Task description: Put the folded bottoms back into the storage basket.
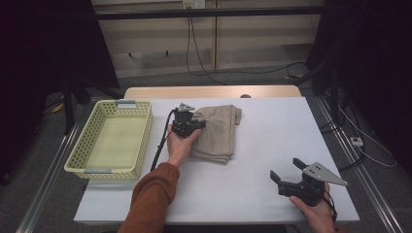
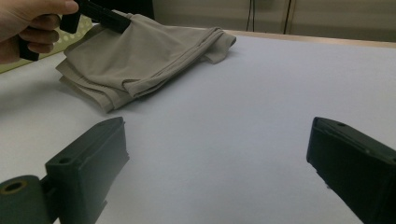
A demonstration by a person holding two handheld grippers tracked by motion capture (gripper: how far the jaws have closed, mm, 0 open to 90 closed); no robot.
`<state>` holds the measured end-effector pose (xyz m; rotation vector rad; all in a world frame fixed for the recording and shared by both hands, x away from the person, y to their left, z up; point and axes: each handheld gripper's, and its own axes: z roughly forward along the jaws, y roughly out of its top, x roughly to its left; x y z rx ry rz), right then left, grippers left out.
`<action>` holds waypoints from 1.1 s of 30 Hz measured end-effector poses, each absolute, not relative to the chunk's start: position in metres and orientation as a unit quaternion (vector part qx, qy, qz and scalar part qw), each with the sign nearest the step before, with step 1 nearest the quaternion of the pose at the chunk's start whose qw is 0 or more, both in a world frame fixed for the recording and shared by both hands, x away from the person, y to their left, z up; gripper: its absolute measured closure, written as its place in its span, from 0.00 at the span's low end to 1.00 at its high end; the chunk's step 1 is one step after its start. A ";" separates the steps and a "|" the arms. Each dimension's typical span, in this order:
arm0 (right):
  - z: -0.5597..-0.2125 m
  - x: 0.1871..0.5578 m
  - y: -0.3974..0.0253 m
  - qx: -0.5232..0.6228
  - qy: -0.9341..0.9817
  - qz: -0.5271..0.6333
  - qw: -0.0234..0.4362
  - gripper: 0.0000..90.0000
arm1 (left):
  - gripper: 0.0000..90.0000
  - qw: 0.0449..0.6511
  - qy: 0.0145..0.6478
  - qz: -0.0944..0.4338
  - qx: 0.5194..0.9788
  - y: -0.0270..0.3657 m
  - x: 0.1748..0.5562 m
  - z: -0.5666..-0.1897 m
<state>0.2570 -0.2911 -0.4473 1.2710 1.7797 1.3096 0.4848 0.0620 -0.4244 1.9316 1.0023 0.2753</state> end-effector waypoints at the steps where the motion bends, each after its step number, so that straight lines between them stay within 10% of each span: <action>1: -0.447 0.257 -0.291 0.477 0.668 0.491 0.292 0.05 | 0.92 0.463 0.409 0.109 0.779 0.063 0.485 -0.423; 33: -0.446 0.257 -0.293 0.483 0.662 0.497 0.286 0.05 | 0.92 0.531 0.353 0.145 0.756 0.070 0.463 -0.366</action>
